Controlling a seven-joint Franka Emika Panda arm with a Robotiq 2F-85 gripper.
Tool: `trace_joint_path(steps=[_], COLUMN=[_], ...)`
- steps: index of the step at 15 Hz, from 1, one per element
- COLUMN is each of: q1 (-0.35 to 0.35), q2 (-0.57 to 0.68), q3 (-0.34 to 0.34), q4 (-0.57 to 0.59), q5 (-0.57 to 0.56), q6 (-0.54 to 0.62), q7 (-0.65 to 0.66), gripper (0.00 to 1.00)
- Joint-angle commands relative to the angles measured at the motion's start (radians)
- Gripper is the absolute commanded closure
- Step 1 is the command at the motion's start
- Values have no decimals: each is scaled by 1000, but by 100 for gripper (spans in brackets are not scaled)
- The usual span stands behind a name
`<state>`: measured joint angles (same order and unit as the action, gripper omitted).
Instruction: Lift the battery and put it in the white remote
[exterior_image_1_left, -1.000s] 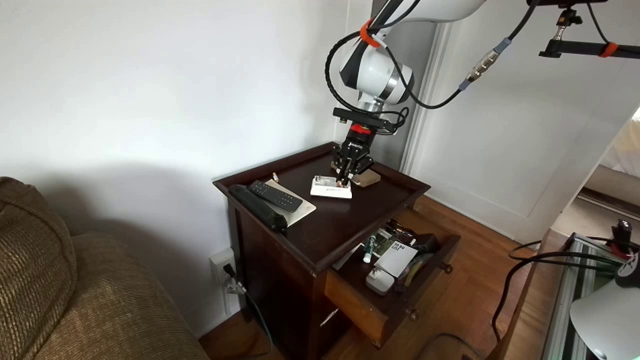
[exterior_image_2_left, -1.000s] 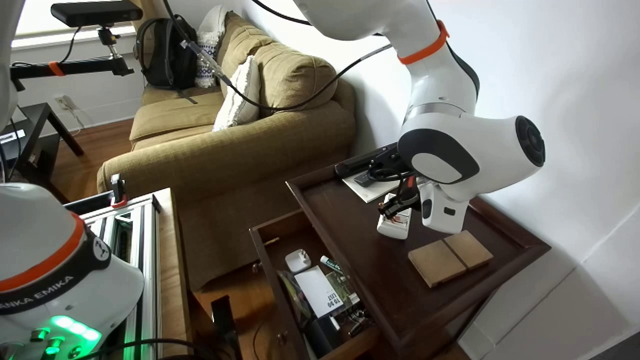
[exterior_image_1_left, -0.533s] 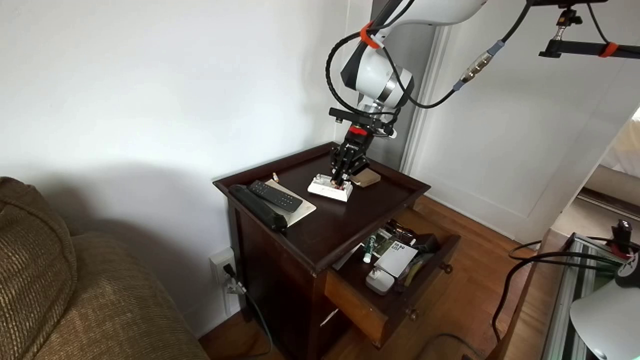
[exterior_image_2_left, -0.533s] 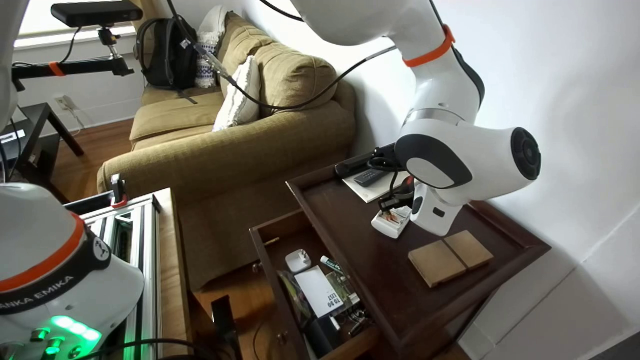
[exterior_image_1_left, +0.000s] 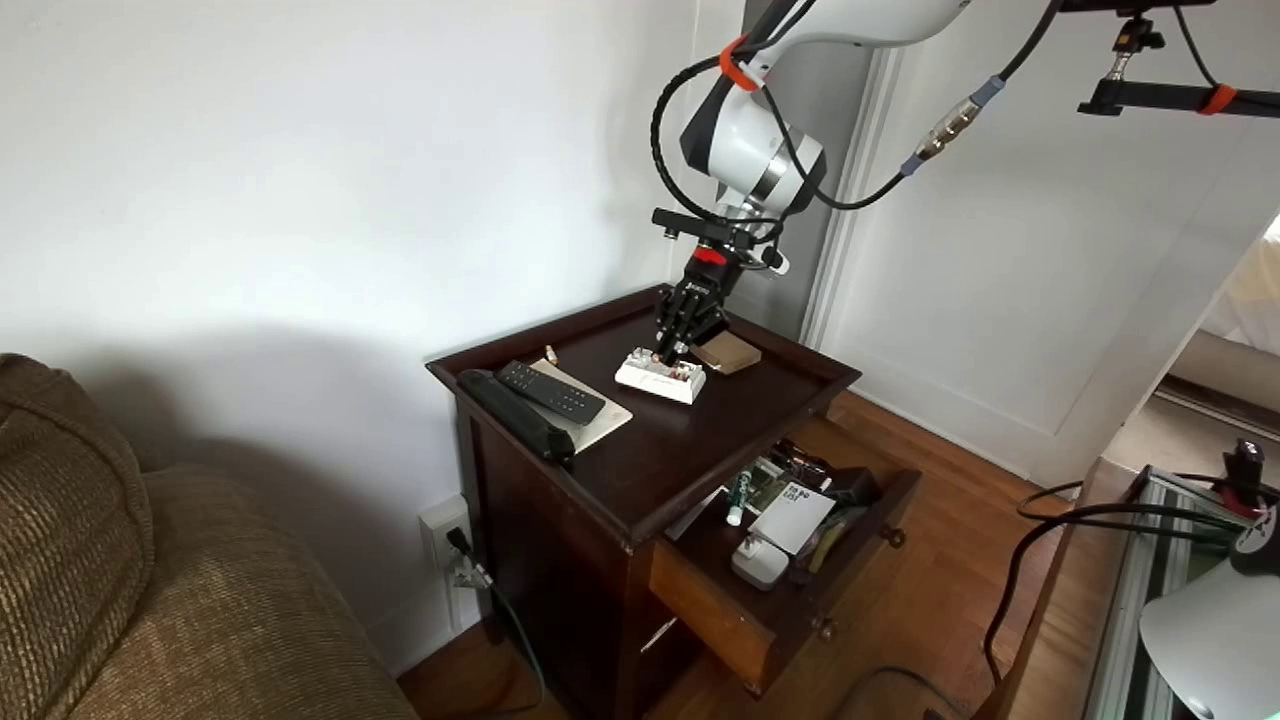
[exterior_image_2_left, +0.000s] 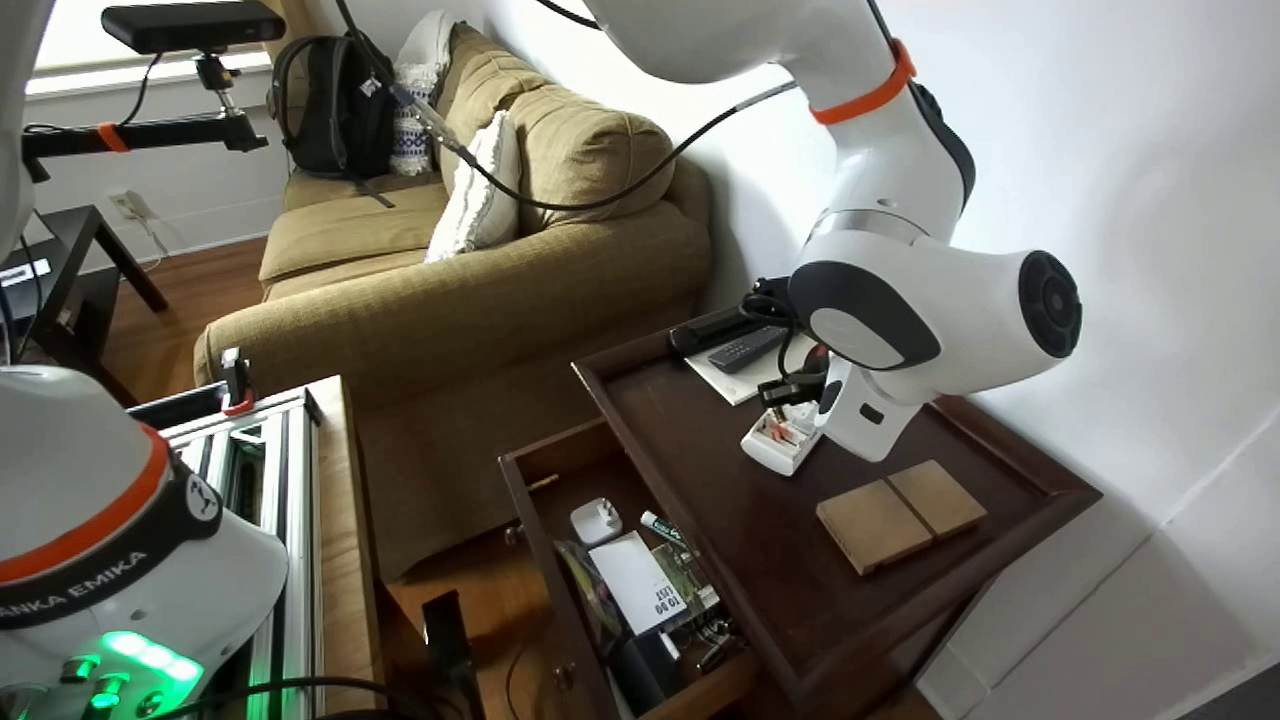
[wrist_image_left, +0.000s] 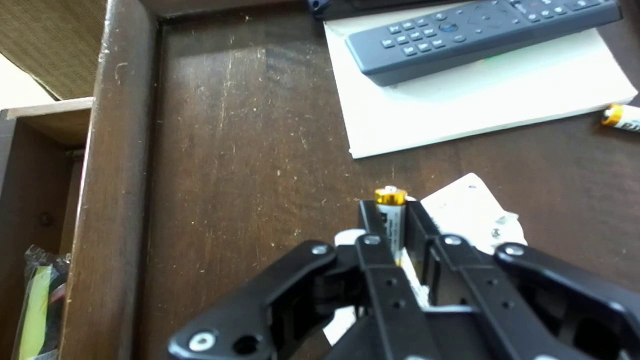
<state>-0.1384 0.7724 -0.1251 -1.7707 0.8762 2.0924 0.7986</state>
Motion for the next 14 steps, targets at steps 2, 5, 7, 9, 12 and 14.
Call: trace_joint_path(steps=[2,5,7,9,12,14], q1=[25,34,37,40,40,37], q2=[-8,-2,-2,-1,9,14], q3=[-21,-19,-15,-12,-9,-8], q4=[3,13,17,20,32,39], q5=[-65,-112,-135,-153,-177,-198], q6=[-21,-26,-24,-22,-18,-11], q7=[38,47,55,54,41,25], gripper=[96,96,96,96,96,96])
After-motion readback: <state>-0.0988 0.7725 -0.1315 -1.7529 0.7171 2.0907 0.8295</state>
